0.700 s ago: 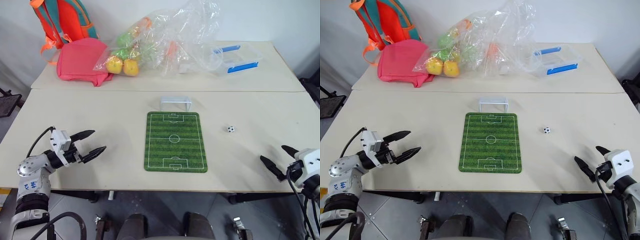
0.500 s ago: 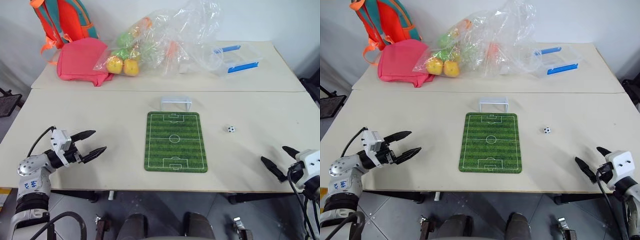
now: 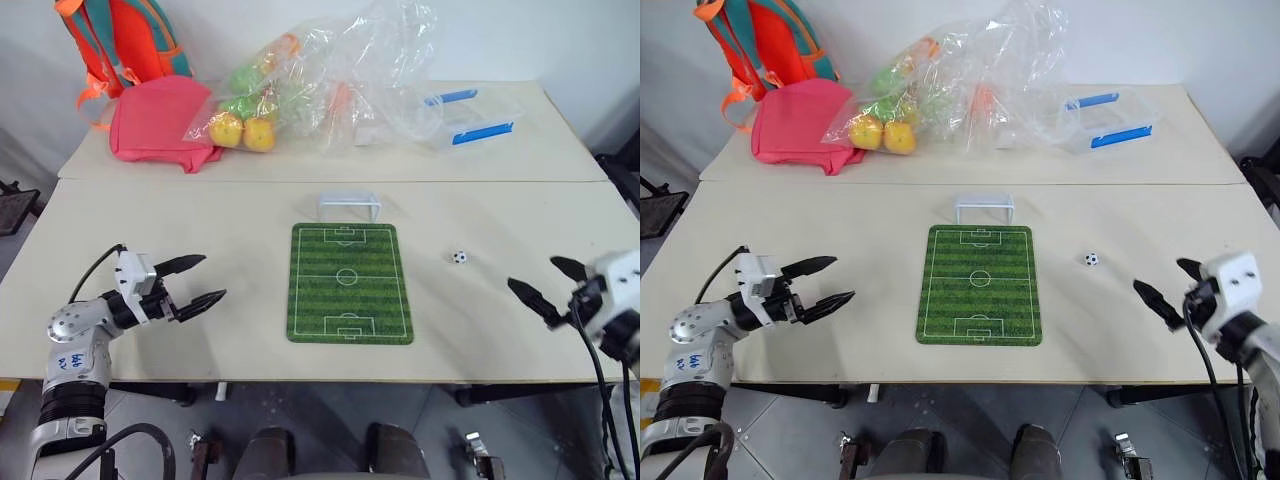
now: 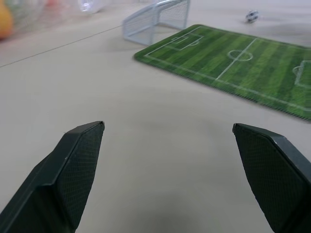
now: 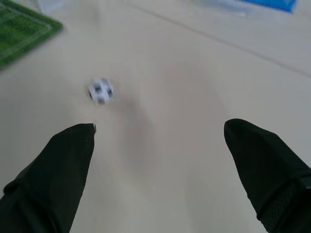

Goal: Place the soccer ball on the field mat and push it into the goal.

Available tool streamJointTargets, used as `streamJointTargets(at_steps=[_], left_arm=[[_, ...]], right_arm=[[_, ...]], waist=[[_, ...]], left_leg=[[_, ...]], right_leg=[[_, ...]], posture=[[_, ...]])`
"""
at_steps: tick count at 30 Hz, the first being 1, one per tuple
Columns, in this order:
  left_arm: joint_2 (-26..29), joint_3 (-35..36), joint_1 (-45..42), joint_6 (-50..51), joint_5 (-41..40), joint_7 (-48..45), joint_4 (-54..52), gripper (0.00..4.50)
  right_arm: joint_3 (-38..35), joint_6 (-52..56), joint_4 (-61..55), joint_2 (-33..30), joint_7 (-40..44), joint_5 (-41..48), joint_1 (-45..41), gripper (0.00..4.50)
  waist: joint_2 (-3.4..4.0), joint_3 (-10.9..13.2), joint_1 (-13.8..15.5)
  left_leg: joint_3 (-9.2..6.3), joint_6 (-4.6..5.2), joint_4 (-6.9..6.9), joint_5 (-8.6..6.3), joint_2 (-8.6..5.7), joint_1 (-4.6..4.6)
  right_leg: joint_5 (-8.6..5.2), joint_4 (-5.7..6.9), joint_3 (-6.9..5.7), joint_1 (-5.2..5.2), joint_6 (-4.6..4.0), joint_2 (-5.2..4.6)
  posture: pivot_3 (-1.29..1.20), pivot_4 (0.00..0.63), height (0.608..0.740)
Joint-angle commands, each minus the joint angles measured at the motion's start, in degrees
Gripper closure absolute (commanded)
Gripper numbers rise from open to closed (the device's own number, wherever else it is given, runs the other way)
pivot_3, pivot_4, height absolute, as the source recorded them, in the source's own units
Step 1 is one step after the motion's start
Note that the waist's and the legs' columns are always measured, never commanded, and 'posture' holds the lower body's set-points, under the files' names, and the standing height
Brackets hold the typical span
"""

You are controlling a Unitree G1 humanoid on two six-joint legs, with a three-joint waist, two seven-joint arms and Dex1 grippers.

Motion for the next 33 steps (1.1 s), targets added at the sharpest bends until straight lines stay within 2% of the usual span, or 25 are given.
streamJointTargets(at_steps=[1,10,19,24,30,33], left_arm=[[-0.57,-0.97,0.24,1.31,-1.53,-0.48,-5.06,0.00],[-1.24,-0.60,4.92,4.18,-2.74,1.59,-13.12,0.00],[-1.28,0.07,8.68,5.04,-3.18,4.06,-16.98,0.00],[-1.54,-0.07,8.77,4.79,-3.09,4.79,-17.09,0.00],[-1.79,-0.78,7.61,4.10,-3.02,3.87,-15.60,0.00],[-1.90,-1.15,6.98,3.98,-3.03,3.01,-14.83,0.00]], right_arm=[[4.18,0.39,5.00,-0.54,1.48,-2.44,-5.42,0.04],[12.01,-3.21,18.43,2.37,6.52,-5.91,-17.95,0.04],[14.72,-4.48,25.98,4.28,9.12,-8.36,-20.74,0.04],[14.14,-4.92,26.91,4.54,7.86,-9.04,-20.83,1.53],[13.06,-3.72,21.52,3.85,8.11,-7.62,-19.88,3.58],[12.17,-1.26,14.74,3.18,8.64,-6.20,-18.44,3.65]], waist=[[-0.01,0.01,-0.01],[-0.03,0.03,-0.11],[-0.02,0.03,-0.09],[-0.02,0.03,-0.08],[-0.02,0.03,-0.05],[0.00,0.04,-0.02]], left_leg=[[0.01,0.00,-0.02,0.00,0.00,-0.03],[0.05,0.03,-0.01,-0.04,0.01,-0.19],[0.05,0.03,0.10,-0.04,0.02,-0.18],[0.05,0.03,0.15,-0.04,0.03,-0.16],[0.05,0.03,0.16,-0.04,0.02,-0.16],[0.06,0.02,0.11,-0.04,0.03,-0.18]], right_leg=[[0.00,0.00,0.00,-0.05,0.00,0.00],[0.01,-0.08,-0.01,-0.18,0.01,0.02],[0.01,-0.02,0.01,-0.16,0.01,0.03],[0.01,0.00,0.03,-0.13,0.01,0.03],[0.02,0.00,0.05,-0.13,0.00,0.03],[0.02,0.00,0.05,-0.18,0.00,0.04]], posture=[[0.00,0.150,0.740],[0.00,0.150,0.740],[0.00,0.150,0.740],[0.00,0.150,0.740],[0.00,0.150,0.740],[0.00,0.150,0.740]])
